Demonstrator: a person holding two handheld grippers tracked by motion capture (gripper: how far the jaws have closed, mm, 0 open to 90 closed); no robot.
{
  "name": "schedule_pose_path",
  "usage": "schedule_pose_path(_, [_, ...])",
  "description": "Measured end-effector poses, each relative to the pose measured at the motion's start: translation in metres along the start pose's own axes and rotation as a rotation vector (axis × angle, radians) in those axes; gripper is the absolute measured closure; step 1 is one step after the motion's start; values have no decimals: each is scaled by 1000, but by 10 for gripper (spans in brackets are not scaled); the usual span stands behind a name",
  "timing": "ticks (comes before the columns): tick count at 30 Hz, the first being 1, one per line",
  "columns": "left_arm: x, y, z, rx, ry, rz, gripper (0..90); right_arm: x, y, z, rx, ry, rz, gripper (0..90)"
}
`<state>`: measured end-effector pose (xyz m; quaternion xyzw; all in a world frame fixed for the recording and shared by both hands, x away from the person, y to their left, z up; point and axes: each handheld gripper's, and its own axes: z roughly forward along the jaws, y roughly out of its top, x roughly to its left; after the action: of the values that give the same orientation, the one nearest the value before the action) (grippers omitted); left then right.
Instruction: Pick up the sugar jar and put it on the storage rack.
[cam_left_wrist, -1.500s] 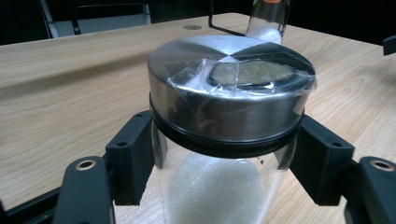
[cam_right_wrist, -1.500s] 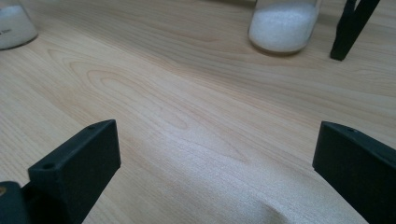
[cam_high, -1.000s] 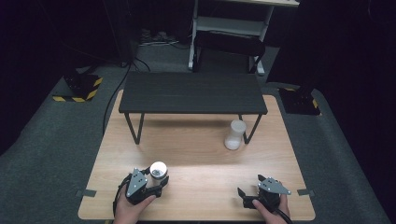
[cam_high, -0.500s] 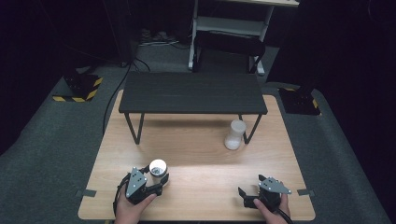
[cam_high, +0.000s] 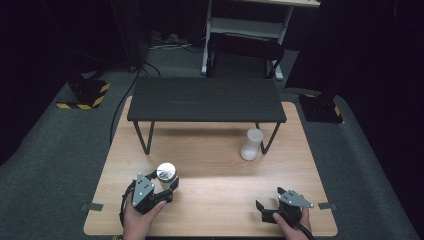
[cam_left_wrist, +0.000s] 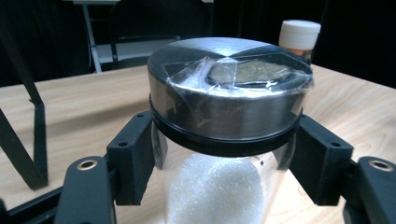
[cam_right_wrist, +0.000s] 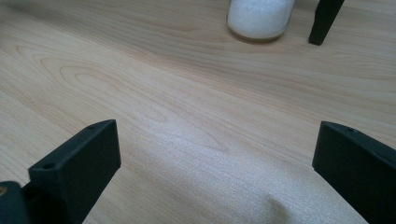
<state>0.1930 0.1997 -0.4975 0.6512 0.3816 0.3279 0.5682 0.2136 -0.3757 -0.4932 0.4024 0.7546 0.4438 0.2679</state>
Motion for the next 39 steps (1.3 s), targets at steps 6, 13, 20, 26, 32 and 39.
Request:
schedule_pose_path(6, [-2, 17, 3, -26, 16, 9, 310, 0, 0, 0, -1, 1, 3, 9])
schedule_pose_path(13, [-7, 54, 12, -54, 48, 31, 310, -2, -1, 0, -3, 5, 12, 9])
schedule_pose_path(20, [-11, 82, 23, -71, 77, 31, 310, -2, -1, 0, -5, 6, 9, 8])
schedule_pose_path(26, [-12, 100, 31, -95, 80, 6, 310, -2, -1, -1, -4, 8, 5, 9])
schedule_pose_path(32, [-12, 116, 41, -110, 98, 10, 310, -2, -1, -1, -6, 10, 2, 9])
schedule_pose_path(39, [-12, 137, 52, -126, 127, 23, 310, -3, -1, -1, -4, 15, 5, 9])
